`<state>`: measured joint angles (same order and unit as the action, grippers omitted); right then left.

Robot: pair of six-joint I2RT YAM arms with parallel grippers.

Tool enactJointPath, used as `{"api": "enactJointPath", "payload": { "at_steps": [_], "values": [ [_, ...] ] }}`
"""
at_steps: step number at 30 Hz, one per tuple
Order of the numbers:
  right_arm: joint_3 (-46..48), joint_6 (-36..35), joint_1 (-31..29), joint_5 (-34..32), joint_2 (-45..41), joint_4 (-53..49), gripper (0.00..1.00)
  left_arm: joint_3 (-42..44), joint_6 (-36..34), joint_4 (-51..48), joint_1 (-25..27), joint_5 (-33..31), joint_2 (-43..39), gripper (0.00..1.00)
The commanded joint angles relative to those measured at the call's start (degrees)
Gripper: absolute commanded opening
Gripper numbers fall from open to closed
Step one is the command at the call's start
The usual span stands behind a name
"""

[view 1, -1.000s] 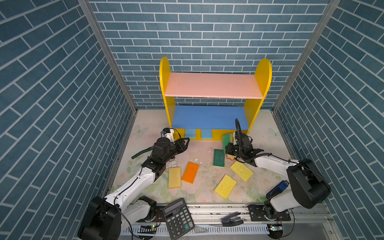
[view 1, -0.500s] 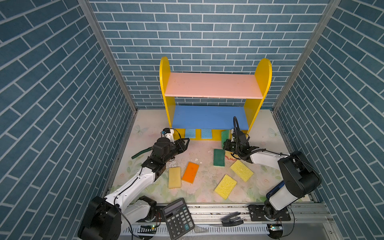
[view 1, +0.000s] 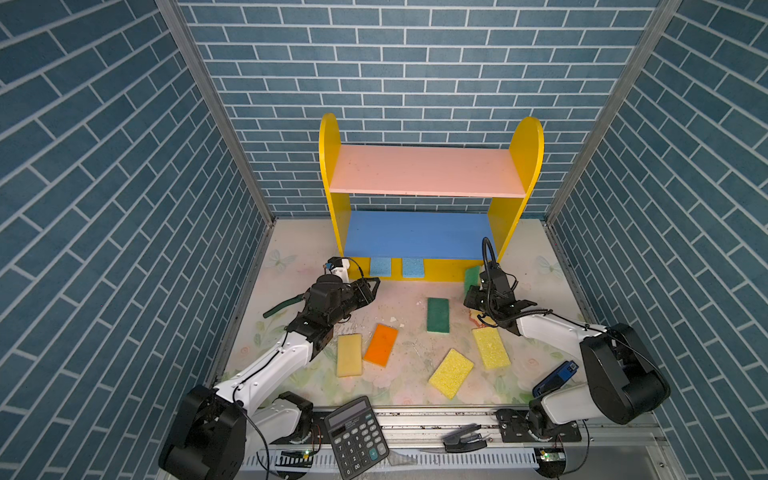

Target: Place and organize the cleaning sponges onto the shelf

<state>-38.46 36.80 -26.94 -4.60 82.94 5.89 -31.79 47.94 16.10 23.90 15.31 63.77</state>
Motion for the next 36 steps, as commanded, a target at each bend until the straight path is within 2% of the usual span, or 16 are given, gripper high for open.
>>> {"api": "enactJointPath", "payload": {
  "at_steps": [1, 5, 10, 23, 26, 29, 32, 36],
  "values": [
    [-2.18, -0.75, 0.04, 3.15, 0.68, 0.89, 0.00, -0.68, -0.68, 0.72, -0.33, 0.42, 0.49, 0.47],
    [-4.37, 2.70, 0.05, 9.05, 4.30, 7.56, 0.00, -0.81, -0.47, 0.67, -0.35, 0.50, 0.62, 0.47],
    [-7.69, 5.28, 0.04, 13.33, 9.86, 12.21, 0.00, -1.21, -0.82, -0.43, -0.34, 0.60, 0.22, 0.47],
    [-7.25, 7.41, 0.09, 11.42, 16.74, 18.25, 0.00, -1.27, -1.19, -1.24, -0.33, 0.84, 0.29, 0.47],
    [-6.98, 7.88, 0.13, 10.67, 18.48, 19.50, 0.10, -0.82, -1.08, -1.42, -0.34, 0.78, -0.28, 0.47],
    [-6.92, 9.02, 0.22, 10.67, 20.26, 20.45, 0.25, -0.49, -1.13, -2.06, -0.27, 0.26, -1.16, 0.47],
    [-6.81, 9.78, 0.30, 10.24, 21.32, 20.64, 0.45, -0.31, -1.34, -2.39, -0.34, 0.07, -1.77, 0.47],
    [-6.30, 9.73, 0.48, 9.96, 21.35, 20.04, 0.52, -0.30, -1.30, -2.89, -0.35, 0.16, -1.90, 0.47]
  ]
}}
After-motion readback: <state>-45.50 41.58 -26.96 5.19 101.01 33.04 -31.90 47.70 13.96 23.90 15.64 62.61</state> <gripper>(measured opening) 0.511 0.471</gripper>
